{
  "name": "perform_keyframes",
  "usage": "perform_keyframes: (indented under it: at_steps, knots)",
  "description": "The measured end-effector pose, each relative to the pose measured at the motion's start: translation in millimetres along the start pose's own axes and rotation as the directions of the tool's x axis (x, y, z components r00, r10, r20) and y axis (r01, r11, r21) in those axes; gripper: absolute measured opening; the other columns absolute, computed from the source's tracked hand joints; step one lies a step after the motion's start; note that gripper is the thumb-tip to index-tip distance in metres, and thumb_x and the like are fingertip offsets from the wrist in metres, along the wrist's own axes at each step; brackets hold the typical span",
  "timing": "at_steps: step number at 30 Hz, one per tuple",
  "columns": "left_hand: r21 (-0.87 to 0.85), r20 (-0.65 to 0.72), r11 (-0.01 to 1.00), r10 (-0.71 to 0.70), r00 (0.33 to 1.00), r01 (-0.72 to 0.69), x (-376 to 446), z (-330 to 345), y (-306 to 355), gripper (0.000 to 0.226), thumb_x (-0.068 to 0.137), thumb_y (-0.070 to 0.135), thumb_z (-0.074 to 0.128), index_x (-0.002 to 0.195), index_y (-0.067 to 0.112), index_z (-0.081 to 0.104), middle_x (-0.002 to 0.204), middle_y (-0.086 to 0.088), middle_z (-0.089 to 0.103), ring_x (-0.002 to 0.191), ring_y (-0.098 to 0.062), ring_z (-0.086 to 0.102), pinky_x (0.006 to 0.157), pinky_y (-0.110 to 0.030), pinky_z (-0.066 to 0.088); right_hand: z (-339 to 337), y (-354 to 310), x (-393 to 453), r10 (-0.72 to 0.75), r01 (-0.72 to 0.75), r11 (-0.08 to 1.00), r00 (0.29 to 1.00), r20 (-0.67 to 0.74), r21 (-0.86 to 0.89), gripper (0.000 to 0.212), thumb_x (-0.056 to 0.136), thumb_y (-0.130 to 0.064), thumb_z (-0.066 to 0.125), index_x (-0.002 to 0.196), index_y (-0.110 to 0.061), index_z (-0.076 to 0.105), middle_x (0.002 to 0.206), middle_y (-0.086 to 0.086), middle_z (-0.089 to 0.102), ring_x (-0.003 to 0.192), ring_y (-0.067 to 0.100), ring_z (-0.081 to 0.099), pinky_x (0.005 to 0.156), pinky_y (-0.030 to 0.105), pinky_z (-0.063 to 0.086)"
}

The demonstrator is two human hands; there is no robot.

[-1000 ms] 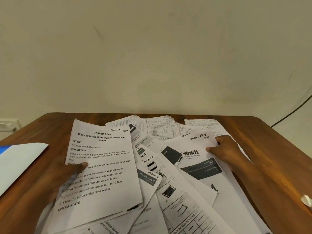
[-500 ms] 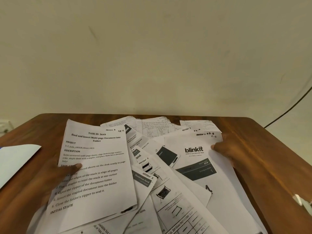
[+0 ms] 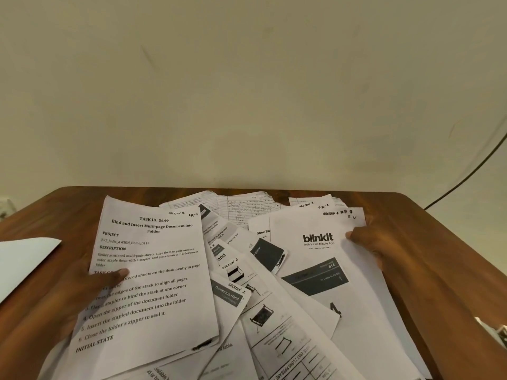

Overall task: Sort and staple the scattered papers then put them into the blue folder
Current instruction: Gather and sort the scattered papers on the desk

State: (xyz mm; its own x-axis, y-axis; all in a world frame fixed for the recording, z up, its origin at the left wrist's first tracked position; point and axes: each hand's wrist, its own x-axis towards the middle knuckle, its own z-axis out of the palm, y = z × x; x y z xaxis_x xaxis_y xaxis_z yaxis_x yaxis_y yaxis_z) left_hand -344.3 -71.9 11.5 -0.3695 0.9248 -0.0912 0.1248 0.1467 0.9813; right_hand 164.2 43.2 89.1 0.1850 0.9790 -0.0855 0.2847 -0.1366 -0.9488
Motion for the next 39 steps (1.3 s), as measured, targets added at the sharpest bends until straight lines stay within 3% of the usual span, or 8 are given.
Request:
perform_keyframes:
  at_steps: [3, 7, 11, 18, 29, 32, 35, 39]
  knots:
    - [0.043, -0.008, 0.999, 0.023, 1.000, -0.023, 16, -9, -9, 0.040, 0.084, 0.000, 0.078, 0.121, 0.012, 0.069, 0.103, -0.013, 0.080, 0.089, -0.034, 0.079, 0.066, -0.038, 0.065, -2, -2, -1, -0.022, 0.022, 0.999, 1.000, -0.006, 0.035, 0.029, 0.094, 0.014, 0.060, 0.088, -0.014, 0.061, 0.100, 0.014, 0.065, 0.076, 0.026, 0.061, 0.068, 0.034, 0.050]
    - [0.075, -0.051, 0.997, 0.026, 0.998, -0.022, 46, -22, -33, 0.040, 0.087, -0.007, 0.073, 0.126, -0.003, 0.061, 0.087, -0.002, 0.080, 0.075, -0.019, 0.078, 0.065, -0.031, 0.063, -6, -3, 0, -0.059, 0.061, 0.996, 0.998, -0.027, 0.070, 0.027, 0.094, 0.016, 0.060, 0.110, -0.006, 0.064, 0.107, 0.017, 0.067, 0.075, 0.025, 0.061, 0.065, 0.031, 0.048]
    - [0.088, -0.021, 0.996, 0.011, 1.000, -0.009, 50, -26, -40, 0.052, 0.073, 0.022, 0.094, 0.114, 0.006, 0.067, 0.092, -0.008, 0.080, 0.077, -0.026, 0.079, 0.064, -0.034, 0.063, -11, -4, 1, -0.126, 0.130, 0.988, 0.991, -0.053, 0.085, 0.035, 0.093, 0.017, 0.058, 0.120, -0.005, 0.063, 0.100, 0.012, 0.066, 0.074, 0.020, 0.061, 0.062, 0.029, 0.045]
    - [0.082, -0.025, 0.997, -0.011, 1.000, 0.013, 4, -2, 1, 0.035, 0.082, 0.003, 0.081, 0.114, 0.015, 0.072, 0.098, -0.012, 0.081, 0.083, -0.032, 0.080, 0.072, -0.043, 0.061, -16, -3, 3, -0.173, 0.174, 0.981, 0.985, -0.015, 0.084, 0.032, 0.094, 0.018, 0.056, 0.099, -0.012, 0.067, 0.089, 0.008, 0.069, 0.050, 0.005, 0.068, 0.043, 0.017, 0.051]
    - [0.016, -0.041, 1.000, -0.005, 0.999, 0.005, -4, 5, 5, 0.037, 0.085, 0.006, 0.078, 0.121, 0.012, 0.069, 0.097, -0.015, 0.081, 0.081, -0.037, 0.079, 0.068, -0.046, 0.064, -17, -1, 17, -0.090, 0.097, 0.986, 0.994, -0.056, 0.135, 0.032, 0.093, 0.011, 0.064, 0.120, -0.006, 0.066, 0.096, 0.014, 0.071, 0.076, 0.028, 0.066, 0.065, 0.033, 0.052]
    - [-0.006, -0.006, 1.000, -0.023, 1.000, 0.023, -8, 6, 6, 0.032, 0.088, 0.006, 0.078, 0.118, 0.009, 0.069, 0.101, -0.023, 0.079, 0.088, -0.045, 0.077, 0.083, -0.056, 0.061, -25, 2, 16, -0.142, 0.146, 0.988, 0.985, -0.102, 0.041, 0.034, 0.094, 0.011, 0.064, 0.125, -0.002, 0.066, 0.111, 0.021, 0.070, 0.077, 0.027, 0.065, 0.065, 0.030, 0.049]
    - [-0.022, -0.043, 0.998, -0.063, 0.997, 0.062, -14, 7, 11, 0.026, 0.090, 0.008, 0.078, 0.114, 0.005, 0.069, 0.098, -0.029, 0.076, 0.086, -0.042, 0.075, 0.079, -0.045, 0.058, -32, 6, 12, -0.301, 0.256, 0.936, 0.938, -0.173, -0.242, 0.040, 0.093, 0.007, 0.065, 0.131, -0.004, 0.065, 0.118, 0.013, 0.068, 0.089, 0.025, 0.060, 0.062, 0.023, 0.039]
    - [-0.028, -0.069, 0.997, -0.070, 0.995, 0.068, -21, 7, 17, 0.019, 0.091, 0.008, 0.077, 0.108, 0.006, 0.069, 0.091, -0.027, 0.076, 0.088, -0.042, 0.070, 0.070, -0.040, 0.058, -30, 13, 14, -0.354, 0.271, 0.908, 0.904, -0.240, -0.319, 0.047, 0.088, 0.011, 0.065, 0.134, -0.002, 0.063, 0.122, 0.015, 0.066, 0.096, 0.026, 0.055, 0.079, 0.031, 0.039]
